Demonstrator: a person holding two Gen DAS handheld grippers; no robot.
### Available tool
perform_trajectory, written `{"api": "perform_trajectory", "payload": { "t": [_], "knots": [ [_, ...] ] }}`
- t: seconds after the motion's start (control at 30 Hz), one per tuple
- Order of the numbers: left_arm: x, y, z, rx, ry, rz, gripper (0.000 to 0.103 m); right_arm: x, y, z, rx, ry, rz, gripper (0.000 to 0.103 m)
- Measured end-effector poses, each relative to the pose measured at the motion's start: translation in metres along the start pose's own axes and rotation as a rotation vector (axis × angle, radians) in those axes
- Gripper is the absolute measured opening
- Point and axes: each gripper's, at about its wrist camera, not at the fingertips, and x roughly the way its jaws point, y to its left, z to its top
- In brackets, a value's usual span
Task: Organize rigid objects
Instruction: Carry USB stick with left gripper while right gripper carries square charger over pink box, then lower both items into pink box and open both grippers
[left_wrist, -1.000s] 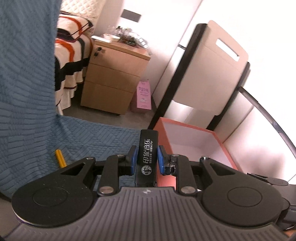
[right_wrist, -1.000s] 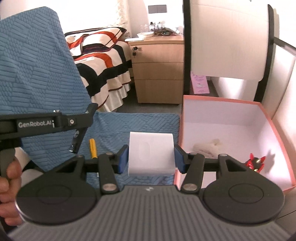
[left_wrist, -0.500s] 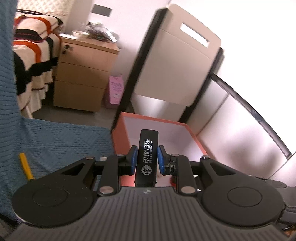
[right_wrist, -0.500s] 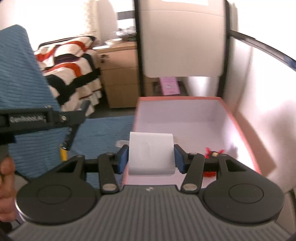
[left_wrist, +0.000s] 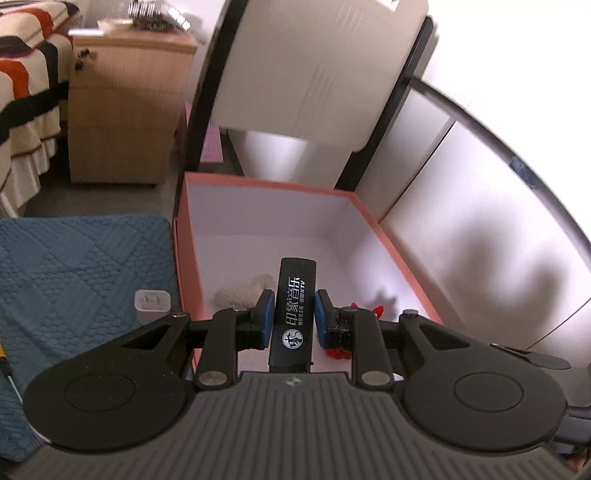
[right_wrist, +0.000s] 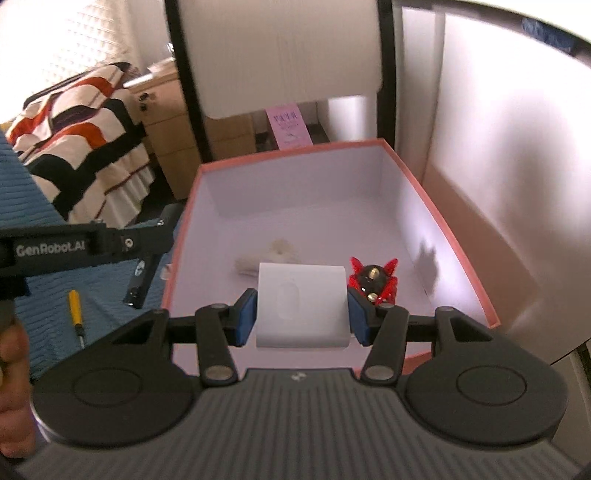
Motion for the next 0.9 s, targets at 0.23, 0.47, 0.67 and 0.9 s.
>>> {"api": "perform_trajectory", "payload": {
  "t": [0.23,0.47,0.67,0.9],
  "knots": [
    [0.048,0.008,0.004,-0.049,0.112,-0.001,0.027,0.039,-0.017,-0.002,0.036,0.079,0.026,0.055],
    [0.074,0.014,0.007,-0.074,0.172,0.003,0.027,0.068,-0.029,-0.001,0.043,0.153,0.04,0.055],
    [0.082,0.014,0.007,-0.086,0.182,0.0,0.027,0.077,-0.034,0.001,0.051,0.157,0.039,0.054],
    [0.073,0.006,0.005,-0.07,0.163,0.004,0.028,0.074,-0.034,0.005,0.051,0.146,0.02,0.055]
  ]
}}
